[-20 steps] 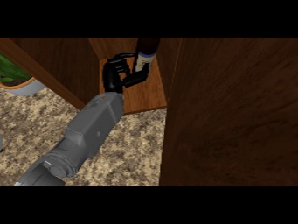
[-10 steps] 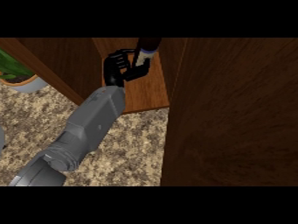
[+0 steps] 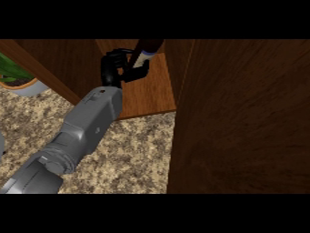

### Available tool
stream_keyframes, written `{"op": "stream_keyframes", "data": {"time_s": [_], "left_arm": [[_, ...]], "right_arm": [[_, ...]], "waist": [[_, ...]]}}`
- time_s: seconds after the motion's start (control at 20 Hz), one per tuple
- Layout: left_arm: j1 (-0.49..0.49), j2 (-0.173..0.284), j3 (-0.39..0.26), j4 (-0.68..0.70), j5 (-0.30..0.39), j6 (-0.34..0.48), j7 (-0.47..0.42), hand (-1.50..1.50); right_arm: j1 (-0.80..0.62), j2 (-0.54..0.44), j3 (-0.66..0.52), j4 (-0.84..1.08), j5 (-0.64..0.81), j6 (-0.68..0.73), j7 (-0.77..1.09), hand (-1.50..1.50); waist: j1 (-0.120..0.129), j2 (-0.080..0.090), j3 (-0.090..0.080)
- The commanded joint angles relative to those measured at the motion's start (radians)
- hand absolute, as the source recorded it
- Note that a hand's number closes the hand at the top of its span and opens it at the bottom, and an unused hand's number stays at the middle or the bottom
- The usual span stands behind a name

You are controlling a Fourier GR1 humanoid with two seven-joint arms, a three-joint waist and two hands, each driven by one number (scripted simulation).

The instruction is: Pick up the wine, place it into the cabinet and close the cabinet

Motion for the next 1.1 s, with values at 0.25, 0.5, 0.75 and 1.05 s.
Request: {"op": "stream_keyframes", "data": {"time_s": [0.25,0.5,0.75,1.05], "left_arm": [[0.014,0.040,-0.083,0.016,-0.089,0.154,0.015,1.50],[0.050,0.068,-0.089,0.016,-0.097,0.184,0.041,1.50],[0.063,0.087,-0.117,0.016,-0.127,0.122,0.074,-1.50],[0.068,0.097,-0.109,0.016,-0.120,0.107,0.080,-1.50]], "right_arm": [[-0.010,0.003,0.012,-0.014,-0.010,0.004,0.004,-1.50],[-0.003,-0.001,0.004,-0.036,-0.035,0.011,0.010,-1.50],[0.004,0.009,0.010,-0.023,-0.023,0.018,-0.018,-1.50],[0.008,0.007,0.019,-0.016,-0.021,0.025,-0.014,-1.50]], "waist": [[-0.004,0.007,-0.002],[-0.016,0.009,-0.002],[-0.020,0.022,-0.003],[-0.018,0.020,-0.004]]}}
